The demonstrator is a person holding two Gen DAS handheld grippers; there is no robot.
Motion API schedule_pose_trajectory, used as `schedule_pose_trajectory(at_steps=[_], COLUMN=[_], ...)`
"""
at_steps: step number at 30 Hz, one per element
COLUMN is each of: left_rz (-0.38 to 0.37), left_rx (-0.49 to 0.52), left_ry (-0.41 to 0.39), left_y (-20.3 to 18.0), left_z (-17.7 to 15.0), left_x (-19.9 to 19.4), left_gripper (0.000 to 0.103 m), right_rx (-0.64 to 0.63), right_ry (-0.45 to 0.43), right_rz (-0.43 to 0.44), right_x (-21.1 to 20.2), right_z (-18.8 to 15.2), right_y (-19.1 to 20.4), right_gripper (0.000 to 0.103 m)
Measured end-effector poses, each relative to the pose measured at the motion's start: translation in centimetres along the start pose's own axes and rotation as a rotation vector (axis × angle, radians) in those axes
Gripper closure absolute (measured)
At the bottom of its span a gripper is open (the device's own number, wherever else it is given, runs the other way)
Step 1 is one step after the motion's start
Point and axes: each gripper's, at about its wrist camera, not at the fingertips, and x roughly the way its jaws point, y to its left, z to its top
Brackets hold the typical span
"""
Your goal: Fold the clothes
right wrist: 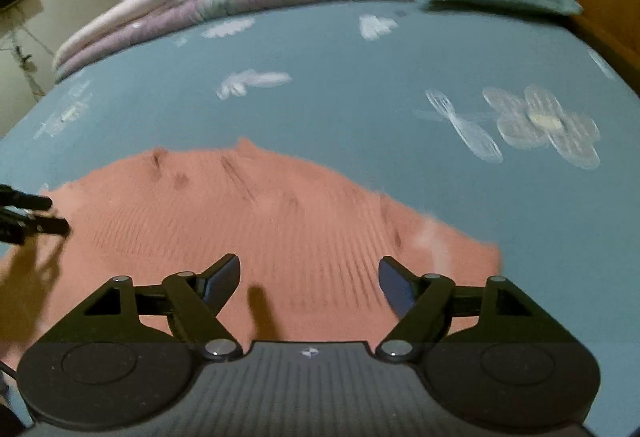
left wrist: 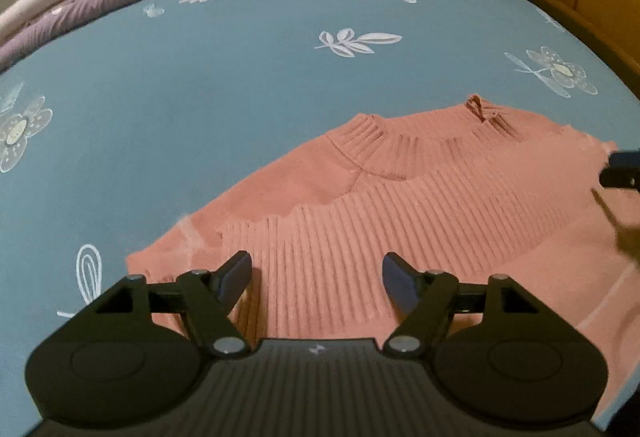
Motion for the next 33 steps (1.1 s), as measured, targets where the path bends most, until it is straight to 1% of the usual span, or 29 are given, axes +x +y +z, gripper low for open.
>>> schedule_pose_trajectory(at_steps=[3,4,6,11,14,16,18,19,20,23,25,26,30,32,33], left_rz=[-0.032,-0.055,-0.09,-0.13,-0.12,-0.12,-0.109,-0.101,-0.109,-0.188,-0.242,-0.252,-0.224,-0.209,-0.202], left_rx=[0.005,0.013,0.026,0.012,-0.004,-0.018,-0.022,-0.026,-0.026,-0.004,-0.001,0.001,0.023,0.034,0.039], left_ry=[-0.018,-0.024,-0.021,0.031,0.037,0.025,0.021,0.02,0.011,-0.044,-0.036,-0.028,-0.005,0.007,0.013], left_y=[-0.4,-0.8,-1.4,-1.8,-1.4,-1.1,-1.0,-1.0,-1.2,-1.8,-2.0,-2.2,-2.7,-3.0,-3.1], left_z=[1.3,1.9,2.8,3.5,3.8,4.4,5.0,5.3,5.5,6.0,6.1,6.2,6.8,7.0,7.2], left_x=[0.0,0.5,1.8,5.6,7.3,8.0,8.3,8.3,7.9,6.1,6.1,6.5,8.3,9.2,9.7], left_gripper=[0.028,0.027,0.027,0.027,0.026,0.023,0.023,0.025,0.026,0.023,0.023,0.023,0.023,0.02,0.018], right_rx=[-0.041,-0.06,-0.09,-0.142,-0.158,-0.167,-0.192,-0.194,-0.196,-0.219,-0.209,-0.192,-0.11,-0.104,-0.104], right_ry=[-0.025,-0.028,-0.014,0.025,0.04,0.044,0.041,0.046,0.051,0.033,0.041,0.054,0.103,0.086,0.083], right_rz=[0.076,0.106,0.146,0.161,0.163,0.159,0.133,0.126,0.119,0.116,0.106,0.1,0.076,0.09,0.094], right_x=[1.4,2.2,4.2,8.6,10.4,10.7,11.0,10.7,10.4,8.1,7.2,7.1,8.9,9.0,9.1], right_z=[2.4,3.0,3.8,4.1,4.5,5.0,5.2,5.4,5.6,5.8,5.6,5.5,4.4,4.1,4.0], right_y=[1.7,2.5,3.9,5.5,6.0,6.2,6.3,6.3,6.3,6.0,5.1,4.6,2.7,2.7,2.7], right_gripper=[0.019,0.017,0.017,0.016,0.011,0.009,0.008,0.009,0.009,0.008,0.008,0.008,0.007,0.0,0.0])
